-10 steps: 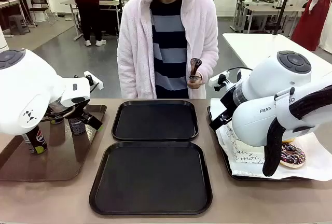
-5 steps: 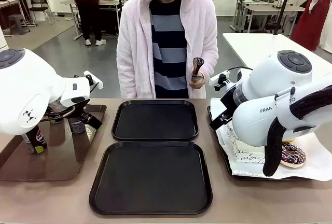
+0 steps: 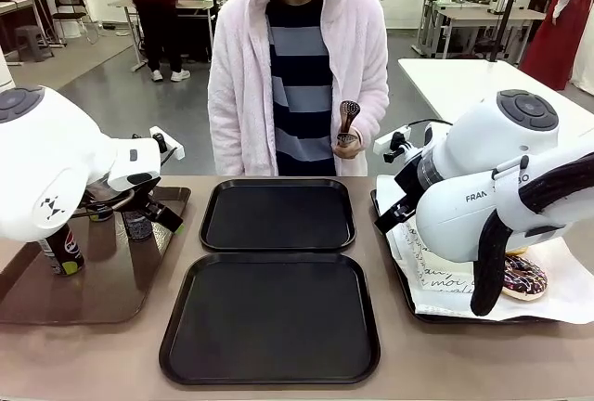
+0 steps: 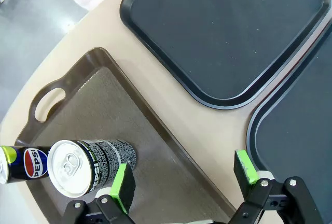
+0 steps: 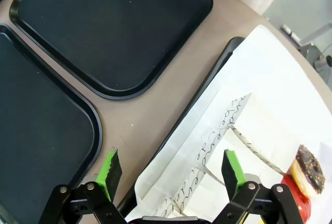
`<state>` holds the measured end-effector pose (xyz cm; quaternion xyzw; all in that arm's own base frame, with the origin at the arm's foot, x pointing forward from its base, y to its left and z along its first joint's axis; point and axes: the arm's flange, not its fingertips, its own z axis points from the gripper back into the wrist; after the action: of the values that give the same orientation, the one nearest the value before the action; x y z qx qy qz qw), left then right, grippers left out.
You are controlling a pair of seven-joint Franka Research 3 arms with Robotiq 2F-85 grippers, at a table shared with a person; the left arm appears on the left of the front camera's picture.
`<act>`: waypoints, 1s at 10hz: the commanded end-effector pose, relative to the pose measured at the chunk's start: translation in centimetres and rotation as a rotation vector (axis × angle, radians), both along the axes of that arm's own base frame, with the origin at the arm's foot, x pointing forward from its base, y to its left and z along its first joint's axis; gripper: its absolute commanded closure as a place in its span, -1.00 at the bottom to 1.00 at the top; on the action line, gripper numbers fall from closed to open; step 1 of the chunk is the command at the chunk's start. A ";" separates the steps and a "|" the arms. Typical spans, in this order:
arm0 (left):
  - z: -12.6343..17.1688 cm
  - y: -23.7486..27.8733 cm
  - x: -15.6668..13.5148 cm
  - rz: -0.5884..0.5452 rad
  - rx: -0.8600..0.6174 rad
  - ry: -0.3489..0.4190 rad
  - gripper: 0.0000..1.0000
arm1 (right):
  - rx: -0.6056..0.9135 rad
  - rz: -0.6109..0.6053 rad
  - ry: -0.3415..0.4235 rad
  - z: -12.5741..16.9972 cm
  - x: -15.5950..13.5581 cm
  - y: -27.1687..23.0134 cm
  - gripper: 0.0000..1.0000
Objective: Set up donuts and drinks on trays.
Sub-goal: Pick up one Pepsi coke and place it on the Flat Tray.
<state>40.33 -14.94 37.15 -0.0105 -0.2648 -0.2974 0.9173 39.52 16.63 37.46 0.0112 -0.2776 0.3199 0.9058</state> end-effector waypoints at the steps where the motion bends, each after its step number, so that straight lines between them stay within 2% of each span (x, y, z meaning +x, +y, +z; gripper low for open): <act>1: 0.0 0.0 0.0 0.000 0.000 0.000 -1.00 | 0.000 0.000 0.000 0.0 0.0 0.0 -1.00; 2: 0.0 0.0 0.0 0.000 0.000 0.000 -1.00 | 0.000 0.000 0.000 0.0 0.0 0.0 -1.00; 4: 3.8 1.8 -2.6 -0.053 0.098 0.160 -1.00 | -0.074 -0.022 0.072 4.0 -4.0 -1.5 -1.00; 5: 4.6 3.1 -6.2 -0.064 0.099 0.233 -1.00 | -0.148 0.000 0.102 5.5 -7.5 -2.9 -1.00; 6: 5.7 4.0 -8.5 -0.129 0.149 0.289 -1.00 | -0.188 0.008 0.125 7.2 -10.8 -4.4 -1.00; 8: 5.6 4.9 -13.4 -0.201 0.127 0.328 -1.00 | -0.212 0.082 0.207 6.7 -15.8 -7.0 -1.00; 9: 5.6 4.7 -13.4 -0.224 0.118 0.251 -1.00 | -0.188 0.083 0.211 5.7 -15.7 -7.6 -1.00; 10: 7.3 2.9 -7.7 -0.149 0.157 0.329 -1.00 | -0.197 0.020 0.180 10.5 -8.1 -3.6 -1.00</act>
<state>31.17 -11.78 46.46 -0.0078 -0.0948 -0.3945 0.9140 29.30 12.16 49.58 -0.0441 -0.1494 0.3617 0.9192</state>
